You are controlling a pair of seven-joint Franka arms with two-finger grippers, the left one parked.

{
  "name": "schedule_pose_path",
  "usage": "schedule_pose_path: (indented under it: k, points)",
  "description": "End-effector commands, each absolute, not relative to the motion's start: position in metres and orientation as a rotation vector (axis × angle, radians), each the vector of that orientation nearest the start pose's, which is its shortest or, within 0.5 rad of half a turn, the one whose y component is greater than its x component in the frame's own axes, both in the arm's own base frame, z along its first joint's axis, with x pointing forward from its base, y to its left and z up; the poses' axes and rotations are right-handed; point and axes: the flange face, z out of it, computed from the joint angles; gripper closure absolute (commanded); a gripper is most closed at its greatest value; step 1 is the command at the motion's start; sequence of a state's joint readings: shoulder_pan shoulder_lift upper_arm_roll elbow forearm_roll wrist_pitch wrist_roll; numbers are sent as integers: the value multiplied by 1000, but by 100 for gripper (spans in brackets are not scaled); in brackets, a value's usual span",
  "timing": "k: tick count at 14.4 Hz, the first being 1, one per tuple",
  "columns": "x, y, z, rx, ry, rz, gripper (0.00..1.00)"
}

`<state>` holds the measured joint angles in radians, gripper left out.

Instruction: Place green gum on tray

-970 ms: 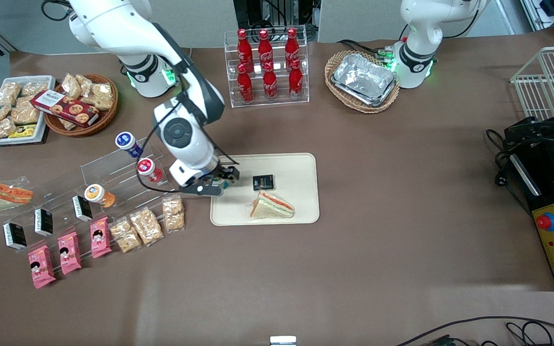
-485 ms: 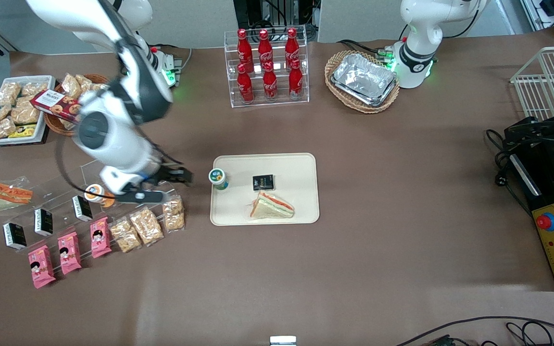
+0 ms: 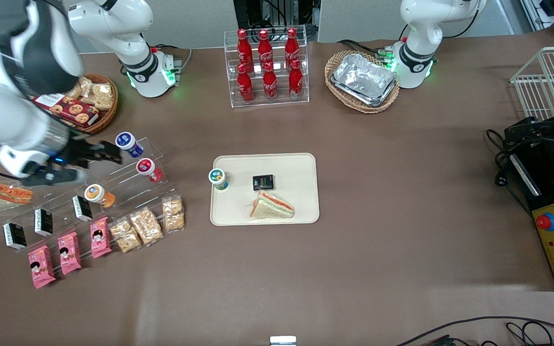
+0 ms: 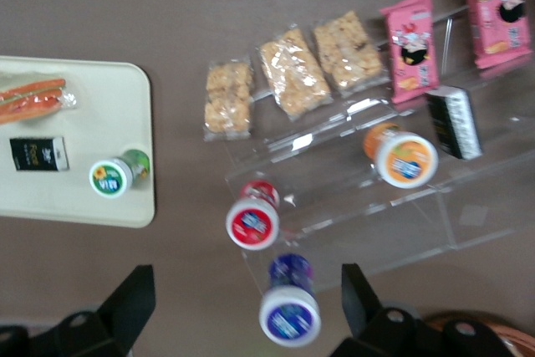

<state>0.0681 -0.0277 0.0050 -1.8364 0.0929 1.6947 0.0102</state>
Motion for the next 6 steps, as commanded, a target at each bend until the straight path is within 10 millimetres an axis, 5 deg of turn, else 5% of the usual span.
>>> schedule_pose_path:
  k: [1,3,6]
  points:
    - [543,13,578,-3047,-83,201,1]
    - [545,-1,600,-3053,-48,186,0]
    - [550,-20,598,-3055,2,189,0]
